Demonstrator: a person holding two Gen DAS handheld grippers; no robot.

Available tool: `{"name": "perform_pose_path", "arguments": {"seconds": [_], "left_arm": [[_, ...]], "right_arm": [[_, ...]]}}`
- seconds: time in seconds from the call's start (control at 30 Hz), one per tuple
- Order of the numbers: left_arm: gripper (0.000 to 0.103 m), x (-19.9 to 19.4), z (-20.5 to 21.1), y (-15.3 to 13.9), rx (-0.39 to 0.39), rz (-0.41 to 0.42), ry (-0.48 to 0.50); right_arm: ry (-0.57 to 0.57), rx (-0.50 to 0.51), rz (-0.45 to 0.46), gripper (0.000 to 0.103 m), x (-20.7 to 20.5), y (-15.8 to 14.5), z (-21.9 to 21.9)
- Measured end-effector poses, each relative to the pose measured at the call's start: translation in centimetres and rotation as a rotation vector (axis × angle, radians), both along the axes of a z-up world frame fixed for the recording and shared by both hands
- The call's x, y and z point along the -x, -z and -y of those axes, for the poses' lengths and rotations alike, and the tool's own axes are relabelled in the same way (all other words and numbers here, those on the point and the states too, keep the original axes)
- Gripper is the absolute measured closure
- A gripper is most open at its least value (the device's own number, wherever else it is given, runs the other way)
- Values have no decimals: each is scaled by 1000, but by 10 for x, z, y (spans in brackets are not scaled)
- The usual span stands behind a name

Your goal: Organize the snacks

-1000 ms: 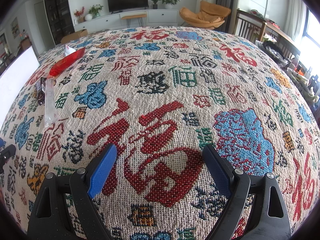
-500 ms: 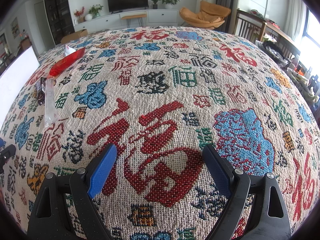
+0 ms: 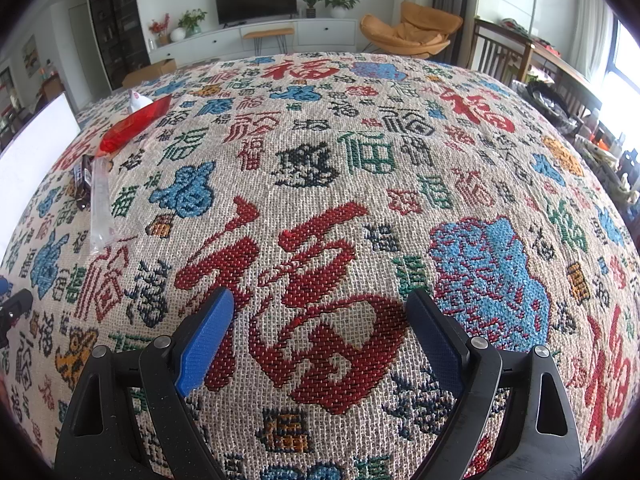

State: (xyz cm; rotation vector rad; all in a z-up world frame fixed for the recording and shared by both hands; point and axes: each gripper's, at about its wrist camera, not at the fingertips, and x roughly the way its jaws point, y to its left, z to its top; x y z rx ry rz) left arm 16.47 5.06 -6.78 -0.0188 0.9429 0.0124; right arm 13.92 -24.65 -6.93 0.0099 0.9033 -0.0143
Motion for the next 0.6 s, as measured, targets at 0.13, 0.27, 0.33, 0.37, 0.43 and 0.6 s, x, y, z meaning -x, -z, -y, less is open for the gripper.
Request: {"name": "perform_pose_path", "arguments": {"seconds": [0.13,0.27,0.33,0.37,0.43,0.6], "left_arm": [[0,-6,-2,0,-7,-33,50],[0,-6,-9,1,1,-10,99],[0,-4,-10,1,0,-1,96],[0,-4,-10,1,2,0,96],[0,-4,-10,1,4,0,95],[0,-6,-11,1,9,1,94]], "right_arm": [[-1,-2,-1,12,0,0,0],[-1,-2,-1,12,0,0,0],[-7,-5,-4,10,0,1,0],[-7,-1,-4,10,-1,1,-1],[-7,0,-5,10,-1,2,-1],[-53,0,-80,10,-13,-4,-2]]}}
